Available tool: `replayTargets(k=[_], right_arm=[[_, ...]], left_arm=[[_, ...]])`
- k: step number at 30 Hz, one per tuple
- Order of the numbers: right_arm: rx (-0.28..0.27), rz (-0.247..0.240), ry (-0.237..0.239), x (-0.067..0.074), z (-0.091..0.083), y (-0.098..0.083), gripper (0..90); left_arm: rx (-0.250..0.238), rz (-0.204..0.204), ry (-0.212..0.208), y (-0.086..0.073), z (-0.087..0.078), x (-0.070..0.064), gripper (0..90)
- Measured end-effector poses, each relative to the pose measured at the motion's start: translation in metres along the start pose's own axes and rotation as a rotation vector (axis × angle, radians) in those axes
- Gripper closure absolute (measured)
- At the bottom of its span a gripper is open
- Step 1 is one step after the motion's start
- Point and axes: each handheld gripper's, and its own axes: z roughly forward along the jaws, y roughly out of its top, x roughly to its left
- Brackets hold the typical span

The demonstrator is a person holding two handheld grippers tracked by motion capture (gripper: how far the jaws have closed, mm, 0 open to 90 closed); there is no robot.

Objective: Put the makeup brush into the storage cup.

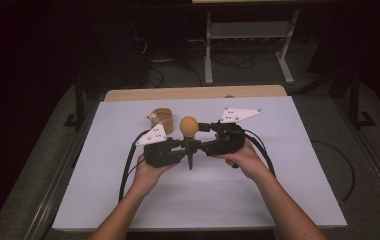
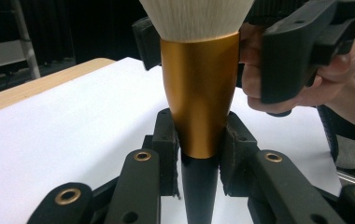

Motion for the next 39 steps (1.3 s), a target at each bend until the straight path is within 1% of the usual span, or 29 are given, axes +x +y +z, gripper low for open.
replayTargets(k=[1,2,3,4,6,7,8,10,11,13,14,16,17,19,20,22,23,27,29,33,35,37,38,39], right_arm=[[0.002,0.01,-0.002,-0.001,-0.001,0.0,26.2],[0.002,0.01,-0.002,-0.001,-0.001,0.0,26.2],[0.002,0.008,-0.005,-0.002,-0.002,0.0,24.0],[0.01,0.01,-0.01,-0.003,-0.004,0.0,16.9],[0.024,0.014,-0.026,-0.003,-0.006,0.0,14.0],[0.026,0.008,-0.027,-0.004,-0.008,0.001,13.2],[0.027,0.007,-0.035,-0.004,-0.009,0.0,13.1],[0.026,0.01,-0.051,-0.004,-0.013,0.0,12.3],[0.026,0.003,-0.056,-0.005,-0.015,0.0,12.0],[0.026,-0.004,-0.081,-0.005,-0.021,0.0,11.8],[0.02,-0.006,-0.091,-0.005,-0.024,-0.001,11.6],[0.025,-0.011,-0.109,-0.005,-0.03,-0.002,11.0],[0.027,-0.013,-0.121,-0.005,-0.034,-0.003,11.0],[0.021,-0.017,-0.139,-0.006,-0.04,-0.005,11.0],[0.019,-0.008,-0.148,-0.006,-0.043,-0.006,11.0],[0.023,-0.009,-0.166,-0.007,-0.047,-0.009,11.0],[0.025,-0.009,-0.177,-0.007,-0.049,-0.01,11.0],[0.029,-0.006,-0.204,-0.006,-0.059,-0.018,10.7],[0.027,0.003,-0.215,-0.005,-0.065,-0.022,10.7],[0.019,0.006,-0.237,-0.002,-0.076,-0.031,10.7],[0.024,0.006,-0.257,-0.001,-0.082,-0.037,10.7],[0.021,0.008,-0.269,0.0,-0.087,-0.042,10.7],[0.023,0.008,-0.273,0.0,-0.089,-0.045,10.7],[0.021,0.008,-0.283,0.0,-0.092,-0.047,10.7]], left_arm=[[-0.001,-0.004,0.0,0.0,0.0,0.0,71.3],[-0.001,-0.004,0.0,0.0,0.0,0.0,71.3],[-0.003,-0.004,0.003,0.0,-0.001,0.001,71.3],[-0.003,-0.007,0.007,0.0,-0.002,0.001,71.3],[0.0,-0.007,0.012,0.0,-0.003,0.003,71.3],[0.002,-0.005,0.014,0.0,-0.003,0.003,71.3],[0.001,-0.011,0.017,0.0,-0.004,0.003,71.3],[0.005,-0.006,0.019,0.0,-0.005,0.005,71.3],[0.006,-0.003,0.022,0.0,-0.005,0.006,71.3],[0.0,-0.012,0.028,0.0,-0.006,0.006,71.3],[0.009,-0.003,0.03,0.0,-0.007,0.007,71.3],[-0.005,-0.013,0.032,0.0,-0.008,0.008,71.3],[0.0,-0.01,0.034,0.0,-0.008,0.009,71.3],[-0.003,-0.018,0.037,0.0,-0.009,0.009,71.3],[-0.003,-0.016,0.038,0.0,-0.01,0.01,71.3],[0.001,-0.011,0.041,0.0,-0.011,0.011,71.3],[0.0,-0.016,0.039,0.0,-0.011,0.011,71.3],[0.0,-0.008,0.047,0.001,-0.013,0.013,71.3],[-0.006,-0.019,0.047,0.001,-0.013,0.013,71.3],[-0.003,-0.018,0.053,0.001,-0.014,0.016,71.3],[-0.004,-0.019,0.059,0.001,-0.015,0.018,71.3],[-0.004,-0.024,0.065,0.002,-0.017,0.02,71.3],[-0.002,-0.014,0.068,0.003,-0.018,0.021,71.3],[-0.004,-0.015,0.071,0.004,-0.019,0.022,71.4]])
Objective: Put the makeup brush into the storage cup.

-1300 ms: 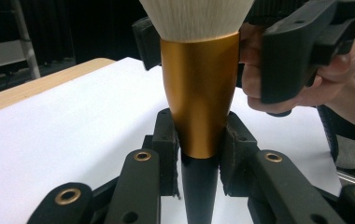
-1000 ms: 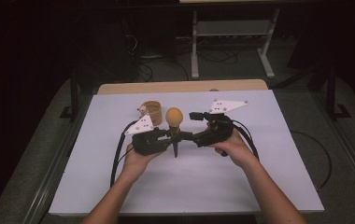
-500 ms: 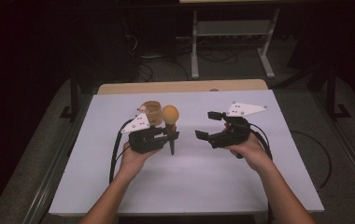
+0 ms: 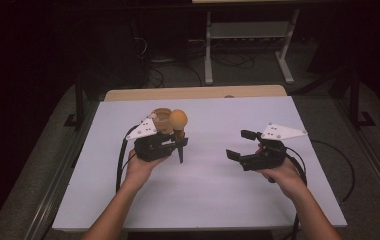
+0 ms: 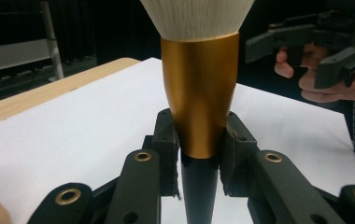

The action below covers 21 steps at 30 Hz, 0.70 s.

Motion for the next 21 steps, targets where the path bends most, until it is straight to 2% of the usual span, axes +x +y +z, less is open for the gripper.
replayTargets(k=[6,12,21], right_arm=[[-0.006,0.016,-0.045,-0.004,-0.014,-0.014,10.7],[0.004,0.018,-0.08,-0.002,-0.024,-0.029,10.5],[-0.003,0.043,-0.123,0.001,-0.043,-0.046,10.4]], left_arm=[[-0.016,-0.008,0.017,0.004,-0.004,0.009,71.3],[-0.034,-0.01,0.023,0.007,-0.008,0.014,71.4],[-0.046,0.006,0.027,0.016,-0.011,0.019,71.4]])
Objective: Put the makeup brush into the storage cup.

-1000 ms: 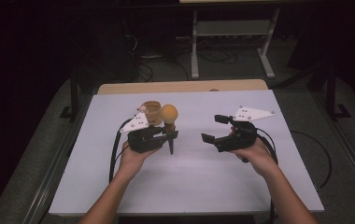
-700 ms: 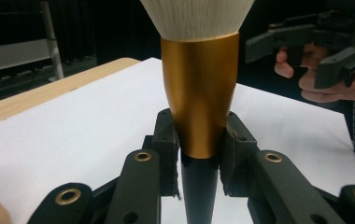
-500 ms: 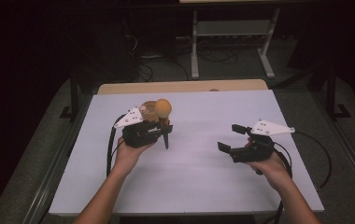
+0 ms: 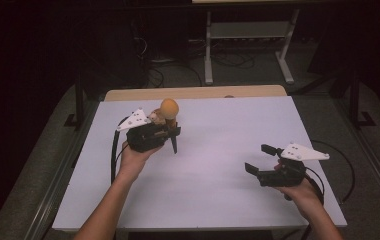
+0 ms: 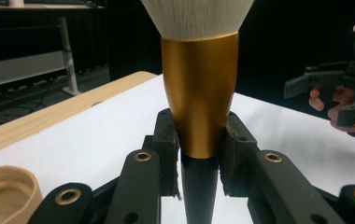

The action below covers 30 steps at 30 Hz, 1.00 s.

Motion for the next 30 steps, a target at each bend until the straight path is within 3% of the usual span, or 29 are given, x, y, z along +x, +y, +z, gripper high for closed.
replayTargets(k=[13,30], right_arm=[[-0.005,0.031,-0.033,-0.005,-0.017,-0.018,10.2],[0.0,0.023,-0.053,-0.008,-0.015,-0.021,10.3]], left_arm=[[-0.008,0.006,0.013,0.01,0.0,0.009,71.4],[-0.029,0.026,0.048,0.027,-0.004,0.025,71.4]])
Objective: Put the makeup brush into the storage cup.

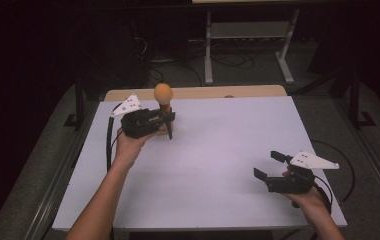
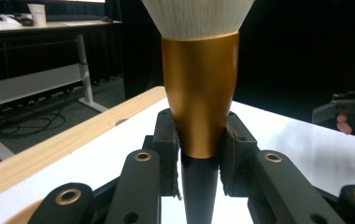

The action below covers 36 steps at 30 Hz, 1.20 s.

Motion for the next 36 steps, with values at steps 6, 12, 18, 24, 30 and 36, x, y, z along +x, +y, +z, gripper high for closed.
replayTargets(k=[6,12,18,24,30,36], right_arm=[[-0.004,0.005,-0.001,0.0,0.0,0.0,10.4],[0.004,0.002,0.003,0.0,0.0,0.0,10.9],[0.001,0.001,-0.001,0.0,0.0,0.0,10.9],[-0.003,-0.001,0.001,0.001,0.0,0.0,11.2],[0.002,-0.003,-0.001,0.001,0.0,0.0,11.5],[-0.002,0.0,0.001,0.001,0.0,0.0,11.5]], left_arm=[[-0.008,-0.003,0.012,0.006,0.002,0.009,71.5],[-0.011,-0.005,0.034,0.008,0.005,0.02,71.5],[-0.023,-0.011,0.062,0.01,0.006,0.031,71.6],[-0.024,-0.023,0.103,0.01,0.008,0.041,71.7],[-0.023,-0.032,0.112,0.007,0.012,0.051,71.9],[-0.012,-0.035,0.135,0.006,0.017,0.06,72.0]])
